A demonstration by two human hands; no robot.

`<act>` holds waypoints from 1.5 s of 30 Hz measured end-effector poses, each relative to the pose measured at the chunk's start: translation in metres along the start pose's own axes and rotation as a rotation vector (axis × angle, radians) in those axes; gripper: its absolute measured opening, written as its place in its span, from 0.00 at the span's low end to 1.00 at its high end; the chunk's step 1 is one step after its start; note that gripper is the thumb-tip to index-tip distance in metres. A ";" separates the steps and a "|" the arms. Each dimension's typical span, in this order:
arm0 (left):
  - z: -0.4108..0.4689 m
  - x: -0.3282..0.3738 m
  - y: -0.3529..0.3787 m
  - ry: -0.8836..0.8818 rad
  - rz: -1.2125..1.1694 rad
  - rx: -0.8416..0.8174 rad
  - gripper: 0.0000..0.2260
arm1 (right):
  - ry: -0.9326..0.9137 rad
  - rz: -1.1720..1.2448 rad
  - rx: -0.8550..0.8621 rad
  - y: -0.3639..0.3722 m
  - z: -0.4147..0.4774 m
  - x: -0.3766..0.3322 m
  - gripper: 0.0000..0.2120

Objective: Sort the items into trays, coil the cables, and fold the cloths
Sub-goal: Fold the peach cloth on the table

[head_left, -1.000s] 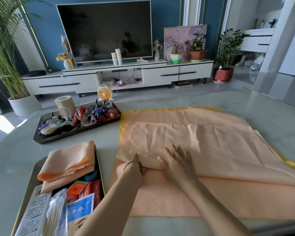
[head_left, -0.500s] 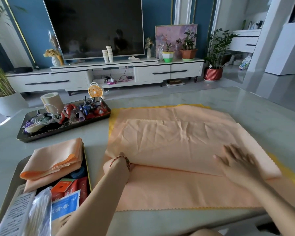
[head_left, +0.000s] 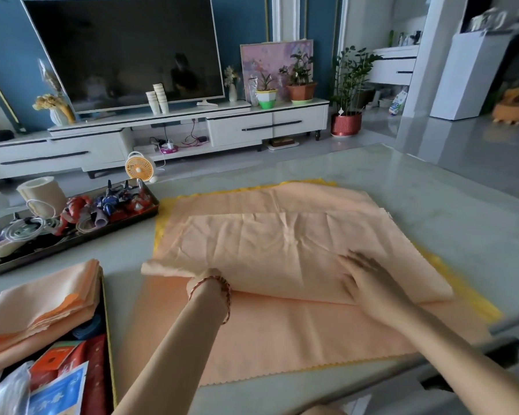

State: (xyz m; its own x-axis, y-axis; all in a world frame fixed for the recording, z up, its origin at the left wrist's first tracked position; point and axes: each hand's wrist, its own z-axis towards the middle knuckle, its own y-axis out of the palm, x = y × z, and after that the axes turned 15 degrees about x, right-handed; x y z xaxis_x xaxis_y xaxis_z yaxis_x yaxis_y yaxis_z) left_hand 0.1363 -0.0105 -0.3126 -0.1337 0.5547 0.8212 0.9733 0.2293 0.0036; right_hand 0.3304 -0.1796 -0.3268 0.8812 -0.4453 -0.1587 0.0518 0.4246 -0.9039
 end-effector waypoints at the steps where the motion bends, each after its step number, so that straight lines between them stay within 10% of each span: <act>1: -0.001 0.000 0.005 0.053 0.064 -0.009 0.13 | 0.000 0.067 0.001 0.003 0.000 0.004 0.22; 5: -0.022 0.016 0.019 0.377 0.207 0.045 0.09 | 0.109 0.330 -0.061 0.010 0.002 0.010 0.21; 12: -0.096 0.010 0.068 1.429 0.663 -0.263 0.26 | 0.934 1.503 0.103 -0.021 0.020 0.034 0.16; 16: -0.117 -0.038 0.082 1.726 1.032 -0.509 0.30 | 1.166 1.584 0.118 -0.039 0.018 0.057 0.27; 27: -0.087 -0.083 0.076 1.750 1.170 -0.626 0.22 | 0.878 0.709 0.158 -0.036 0.001 0.076 0.17; 32: -0.090 -0.083 0.075 1.432 0.933 -0.608 0.18 | 0.885 0.297 0.173 -0.029 0.005 0.086 0.11; 37: -0.102 -0.078 0.081 1.243 0.626 -0.516 0.16 | 0.937 0.367 0.084 -0.030 0.005 0.092 0.12; 41: -0.103 -0.090 0.090 1.511 0.990 -0.617 0.24 | 0.946 0.443 0.072 -0.032 0.006 0.099 0.05; 45: -0.098 -0.102 0.096 1.611 1.288 -0.669 0.23 | 1.037 0.586 0.109 -0.040 0.012 0.102 0.20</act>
State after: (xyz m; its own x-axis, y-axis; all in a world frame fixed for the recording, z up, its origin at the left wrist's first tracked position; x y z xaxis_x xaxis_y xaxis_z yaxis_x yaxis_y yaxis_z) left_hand 0.2614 -0.1240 -0.3404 0.3523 -0.9196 0.1740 0.3243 -0.0544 -0.9444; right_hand 0.4239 -0.2323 -0.3016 -0.0125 -0.5644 -0.8254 -0.1473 0.8175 -0.5568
